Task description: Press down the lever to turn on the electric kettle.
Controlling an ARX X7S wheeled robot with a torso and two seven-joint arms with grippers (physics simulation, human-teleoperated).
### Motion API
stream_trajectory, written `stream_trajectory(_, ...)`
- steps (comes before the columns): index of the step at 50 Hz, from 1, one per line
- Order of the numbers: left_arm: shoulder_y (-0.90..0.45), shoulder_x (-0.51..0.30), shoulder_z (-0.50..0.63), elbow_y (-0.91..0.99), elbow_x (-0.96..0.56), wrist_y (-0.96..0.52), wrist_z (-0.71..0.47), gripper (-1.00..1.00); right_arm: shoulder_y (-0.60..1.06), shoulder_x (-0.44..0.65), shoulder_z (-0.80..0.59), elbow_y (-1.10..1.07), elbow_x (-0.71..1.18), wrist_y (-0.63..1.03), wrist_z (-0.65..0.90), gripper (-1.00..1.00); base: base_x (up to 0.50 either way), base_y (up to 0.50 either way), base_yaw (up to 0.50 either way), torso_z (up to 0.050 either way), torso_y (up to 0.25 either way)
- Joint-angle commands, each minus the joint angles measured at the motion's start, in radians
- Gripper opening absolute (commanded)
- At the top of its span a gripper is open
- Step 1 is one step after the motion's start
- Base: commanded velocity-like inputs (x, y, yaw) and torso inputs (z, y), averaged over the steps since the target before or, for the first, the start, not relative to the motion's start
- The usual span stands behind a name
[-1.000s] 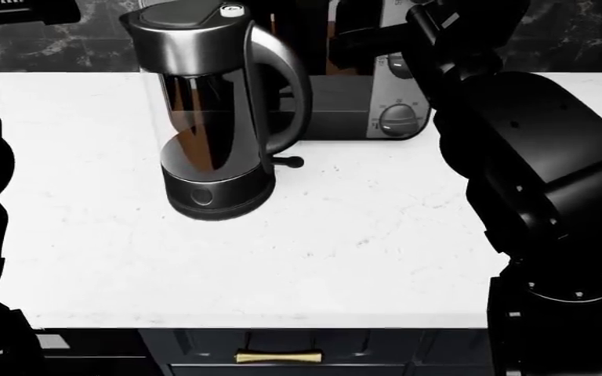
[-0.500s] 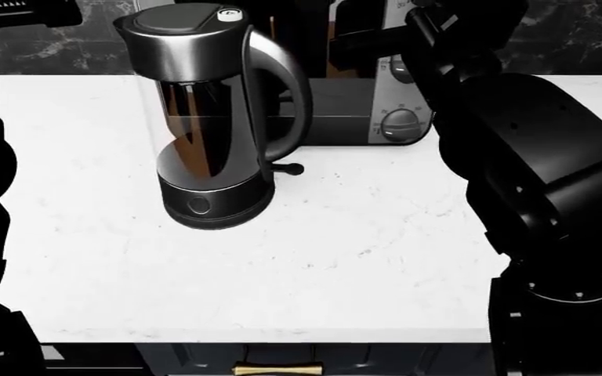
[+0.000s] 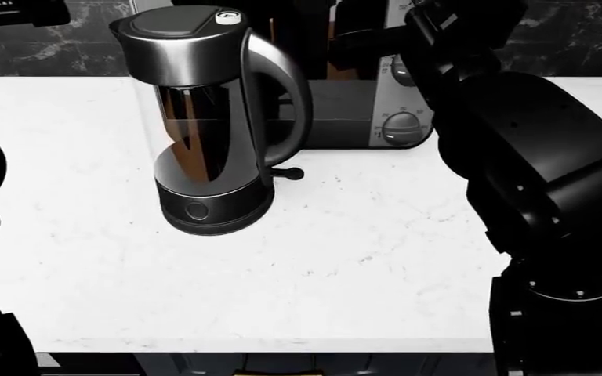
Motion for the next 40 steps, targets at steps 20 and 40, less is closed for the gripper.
stream_trajectory(20,0.014,-0.001,-0.005,0.01,-0.009,0.003,-0.009,1.0,-0.037,0.013,0.022,0.028,0.017,-0.005,0.031,-1.0,0.0,0.0,0.0,0.0,0.0)
stream_trajectory(40,0.017,-0.002,-0.004,0.011,-0.014,0.002,-0.013,1.0,-0.121,0.017,0.043,0.089,0.029,-0.032,0.042,-1.0,0.0,0.0,0.0,0.0,0.0)
